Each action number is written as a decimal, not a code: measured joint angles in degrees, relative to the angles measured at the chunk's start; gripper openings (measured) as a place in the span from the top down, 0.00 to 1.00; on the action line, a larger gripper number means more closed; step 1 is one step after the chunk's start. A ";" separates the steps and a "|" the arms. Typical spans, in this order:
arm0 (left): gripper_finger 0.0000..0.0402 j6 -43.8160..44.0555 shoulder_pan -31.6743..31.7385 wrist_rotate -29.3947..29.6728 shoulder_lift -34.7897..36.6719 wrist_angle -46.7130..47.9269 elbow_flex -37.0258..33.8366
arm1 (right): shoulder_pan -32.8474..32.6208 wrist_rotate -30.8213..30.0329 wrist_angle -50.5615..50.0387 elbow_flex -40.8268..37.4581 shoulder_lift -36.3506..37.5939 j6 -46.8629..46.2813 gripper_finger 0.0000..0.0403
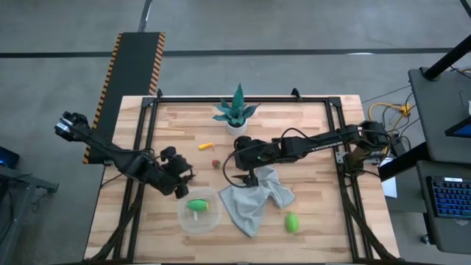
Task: Pick and placing Produce into tupperware
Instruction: Put the black cherry in the transparent bin, then put the green melon in the transparent bin
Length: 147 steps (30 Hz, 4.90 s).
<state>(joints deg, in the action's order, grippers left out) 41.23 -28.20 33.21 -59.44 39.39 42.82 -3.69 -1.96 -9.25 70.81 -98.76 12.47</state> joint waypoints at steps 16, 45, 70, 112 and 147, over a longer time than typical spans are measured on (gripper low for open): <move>0.42 3.13 3.64 -9.90 -6.80 1.25 -2.28 | 6.36 -5.57 -3.46 -0.38 2.76 1.53 0.10; 0.43 -3.17 13.09 -21.61 -24.52 -0.26 -2.77 | 9.35 -5.40 -3.85 -2.82 3.63 2.80 0.10; 0.68 -8.47 17.28 -26.58 -23.50 -3.76 -4.93 | 10.49 -5.59 -3.81 -3.45 3.65 3.21 0.10; 0.80 -15.02 11.74 -32.03 -18.72 -0.75 9.31 | 11.63 -5.59 -3.90 -2.82 8.10 4.50 0.10; 0.57 -16.91 9.08 -28.46 -24.59 1.66 14.41 | 11.61 -5.57 -5.58 -3.17 8.93 4.22 0.10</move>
<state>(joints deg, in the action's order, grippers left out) 24.32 -19.12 4.74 -84.02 41.06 57.23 7.92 -7.53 -14.83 67.64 -89.83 16.69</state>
